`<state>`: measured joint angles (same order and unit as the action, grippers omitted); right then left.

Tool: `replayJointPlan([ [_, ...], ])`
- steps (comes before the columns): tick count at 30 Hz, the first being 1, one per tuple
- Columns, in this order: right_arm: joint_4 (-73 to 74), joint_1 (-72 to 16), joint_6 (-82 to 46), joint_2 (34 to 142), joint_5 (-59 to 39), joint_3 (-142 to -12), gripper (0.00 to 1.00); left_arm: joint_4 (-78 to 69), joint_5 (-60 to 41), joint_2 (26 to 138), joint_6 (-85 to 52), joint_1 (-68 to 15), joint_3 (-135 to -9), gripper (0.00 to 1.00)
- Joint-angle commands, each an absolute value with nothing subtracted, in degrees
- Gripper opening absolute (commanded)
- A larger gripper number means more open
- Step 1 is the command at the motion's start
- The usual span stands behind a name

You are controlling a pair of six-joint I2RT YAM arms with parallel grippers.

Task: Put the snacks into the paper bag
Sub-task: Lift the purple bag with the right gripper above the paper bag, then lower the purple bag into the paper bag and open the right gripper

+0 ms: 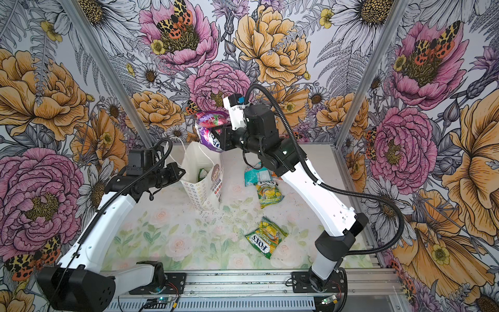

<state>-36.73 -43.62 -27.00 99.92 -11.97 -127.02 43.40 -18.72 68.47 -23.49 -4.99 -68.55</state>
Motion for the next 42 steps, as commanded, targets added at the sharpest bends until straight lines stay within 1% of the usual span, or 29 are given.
replayJointPlan([
  [1,-34.06,-44.98,-30.04,107.48,-14.30,-133.06,0.00,43.16,-19.36,67.15,-22.74,-4.31,-67.37,0.00],
  [4,-34.01,-45.09,-32.06,113.00,-14.16,-139.93,0.00,43.19,-19.51,66.89,-22.23,-4.18,-67.28,0.00],
  [7,-33.60,-47.13,-34.23,117.27,-13.72,-143.91,0.00,43.21,-19.77,66.71,-22.07,-3.78,-66.86,0.00],
  [14,-31.90,-48.34,-36.07,120.63,-13.89,-143.81,0.00,43.16,-19.98,66.54,-22.26,-3.39,-66.24,0.00],
  [22,-31.95,-48.78,-35.46,119.01,-13.47,-137.81,0.00,43.22,-19.78,65.66,-22.53,-2.91,-66.01,0.00],
  [30,-31.99,-48.78,-32.85,114.41,-9.27,-129.80,0.00,43.16,-19.78,65.64,-23.02,-2.46,-65.71,0.00],
  [42,-34.01,-48.78,-31.67,110.57,-7.44,-122.80,0.00,43.17,-19.34,65.41,-24.49,-2.31,-66.19,0.00],
])
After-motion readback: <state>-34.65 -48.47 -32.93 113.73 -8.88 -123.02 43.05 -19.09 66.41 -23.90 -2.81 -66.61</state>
